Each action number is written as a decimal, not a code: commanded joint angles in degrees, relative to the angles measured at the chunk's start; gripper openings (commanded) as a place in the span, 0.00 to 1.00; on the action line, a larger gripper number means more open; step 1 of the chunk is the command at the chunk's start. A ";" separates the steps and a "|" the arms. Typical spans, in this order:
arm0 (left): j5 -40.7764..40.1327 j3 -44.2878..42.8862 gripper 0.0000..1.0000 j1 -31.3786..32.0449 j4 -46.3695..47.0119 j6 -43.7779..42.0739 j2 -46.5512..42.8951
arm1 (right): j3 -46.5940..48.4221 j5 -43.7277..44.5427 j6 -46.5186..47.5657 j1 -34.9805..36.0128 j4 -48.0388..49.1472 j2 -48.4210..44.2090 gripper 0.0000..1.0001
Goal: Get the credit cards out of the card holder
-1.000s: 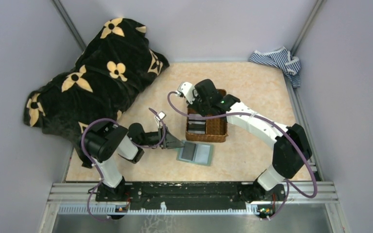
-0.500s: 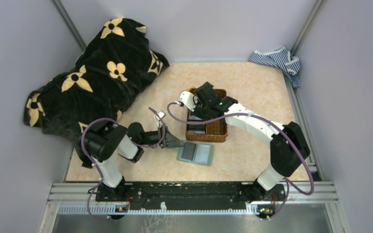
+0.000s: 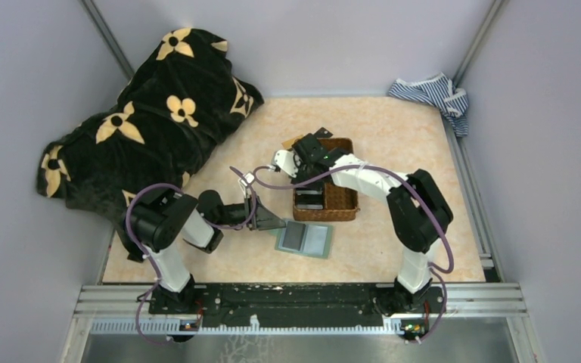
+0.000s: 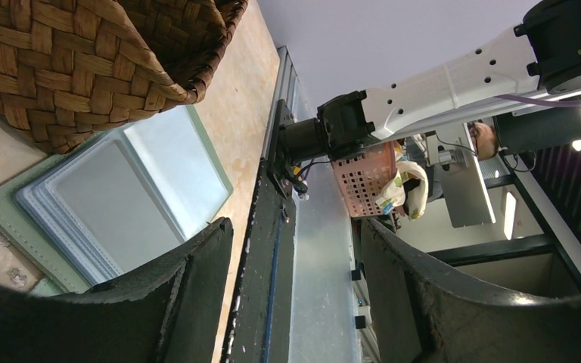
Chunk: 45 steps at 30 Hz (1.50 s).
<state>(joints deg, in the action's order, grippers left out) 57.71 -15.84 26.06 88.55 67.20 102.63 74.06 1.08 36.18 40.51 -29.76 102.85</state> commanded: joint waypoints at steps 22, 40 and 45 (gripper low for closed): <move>3.02 -0.37 0.68 -1.58 13.97 -0.66 2.24 | 3.18 15.93 -4.87 -3.60 17.71 0.26 0.47; -7.54 0.88 0.69 -1.59 1.94 -6.33 -1.98 | -18.39 9.32 -39.79 -7.02 24.70 -30.50 0.62; -18.55 -4.05 0.68 -0.50 -32.20 -21.28 -14.43 | -25.58 8.41 -43.79 -7.55 25.97 -35.71 0.62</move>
<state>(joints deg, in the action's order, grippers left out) 49.17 -15.53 24.97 79.26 59.31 96.88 51.94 11.42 -1.04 32.99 -5.19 70.46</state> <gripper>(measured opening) 0.681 0.619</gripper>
